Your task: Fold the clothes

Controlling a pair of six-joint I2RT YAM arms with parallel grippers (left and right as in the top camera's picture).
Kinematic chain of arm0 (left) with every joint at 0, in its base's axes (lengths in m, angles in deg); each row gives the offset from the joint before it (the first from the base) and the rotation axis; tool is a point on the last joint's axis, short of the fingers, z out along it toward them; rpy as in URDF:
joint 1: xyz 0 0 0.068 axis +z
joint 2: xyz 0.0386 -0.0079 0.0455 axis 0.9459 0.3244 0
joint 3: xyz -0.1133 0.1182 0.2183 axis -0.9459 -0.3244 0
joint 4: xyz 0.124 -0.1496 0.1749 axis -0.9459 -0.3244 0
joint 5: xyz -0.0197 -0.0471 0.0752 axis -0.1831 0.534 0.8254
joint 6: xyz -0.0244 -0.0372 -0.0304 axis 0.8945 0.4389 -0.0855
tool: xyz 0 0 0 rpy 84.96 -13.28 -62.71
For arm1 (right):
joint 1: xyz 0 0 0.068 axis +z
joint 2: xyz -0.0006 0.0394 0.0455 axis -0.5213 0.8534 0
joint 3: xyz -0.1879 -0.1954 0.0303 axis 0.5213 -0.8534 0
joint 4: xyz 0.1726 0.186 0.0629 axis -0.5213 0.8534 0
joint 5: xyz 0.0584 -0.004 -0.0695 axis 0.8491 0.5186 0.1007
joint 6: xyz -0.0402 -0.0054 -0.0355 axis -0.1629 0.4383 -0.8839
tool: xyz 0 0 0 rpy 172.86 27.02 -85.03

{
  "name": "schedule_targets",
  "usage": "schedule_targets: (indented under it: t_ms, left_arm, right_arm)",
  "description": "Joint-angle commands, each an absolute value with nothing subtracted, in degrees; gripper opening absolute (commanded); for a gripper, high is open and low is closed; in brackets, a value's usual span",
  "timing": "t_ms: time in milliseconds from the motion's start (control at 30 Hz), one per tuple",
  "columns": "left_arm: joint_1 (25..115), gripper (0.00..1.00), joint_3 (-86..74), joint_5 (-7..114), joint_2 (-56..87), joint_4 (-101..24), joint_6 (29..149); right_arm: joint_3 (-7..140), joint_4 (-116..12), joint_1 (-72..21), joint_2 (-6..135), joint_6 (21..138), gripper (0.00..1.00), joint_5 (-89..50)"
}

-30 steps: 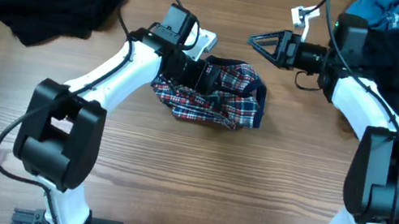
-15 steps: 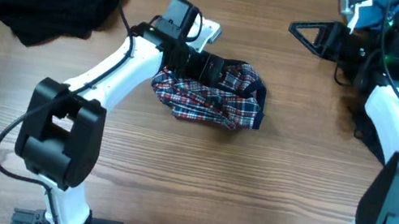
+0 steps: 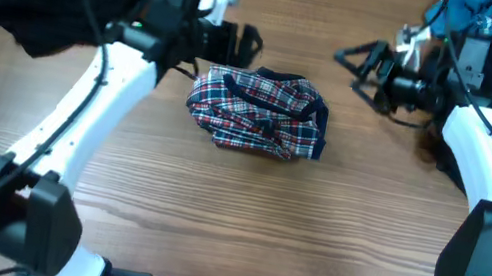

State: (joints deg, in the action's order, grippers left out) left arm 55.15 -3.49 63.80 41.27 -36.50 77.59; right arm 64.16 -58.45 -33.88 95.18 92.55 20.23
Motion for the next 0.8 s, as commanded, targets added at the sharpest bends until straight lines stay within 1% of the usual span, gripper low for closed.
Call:
schedule_targets:
  t_ms: [0, 167, 267, 333, 433, 500, 600, 667, 767]
  left_arm:
    - [57.9, 1.0, -2.6, 72.7, 39.1, -36.5, 83.2]
    - [60.2, 1.0, -2.6, 78.0, 39.1, -38.4, 83.2]
    - [61.4, 1.0, -2.6, 82.6, 39.1, -39.8, 83.5]
    - [62.6, 1.0, -2.6, 85.4, 39.1, -39.9, 86.1]
    - [66.7, 1.0, -2.6, 85.7, 39.0, -39.9, 92.2]
    - [69.4, 1.0, -2.6, 83.8, 39.0, -40.5, 94.2]
    - [72.3, 1.0, -2.6, 81.3, 39.0, -41.4, 94.2]
    - [73.7, 1.0, -2.6, 81.3, 39.0, -42.8, 94.2]
    - [74.0, 1.0, -2.6, 81.3, 39.1, -44.0, 93.5]
  right_arm:
    - [64.4, -53.0, -31.7, 91.3, 86.9, 1.0, -3.0]
    - [64.4, -46.9, -27.8, 86.3, 86.6, 1.0, -9.1]
    - [64.4, -44.8, -23.8, 83.9, 88.9, 1.0, -9.3]
    - [64.4, -44.4, -20.7, 83.1, 91.4, 1.0, -9.3]
    - [64.4, -44.8, -15.6, 83.1, 97.1, 1.0, -8.8]
    - [64.4, -45.9, -12.1, 83.2, 101.4, 1.0, -8.9]
    - [64.3, -48.9, -7.6, 83.3, 109.1, 1.0, -11.0]
    - [64.3, -52.1, -3.2, 84.4, 114.9, 1.0, -17.1]
    - [64.3, -53.1, -0.6, 87.0, 118.4, 1.0, -18.2]
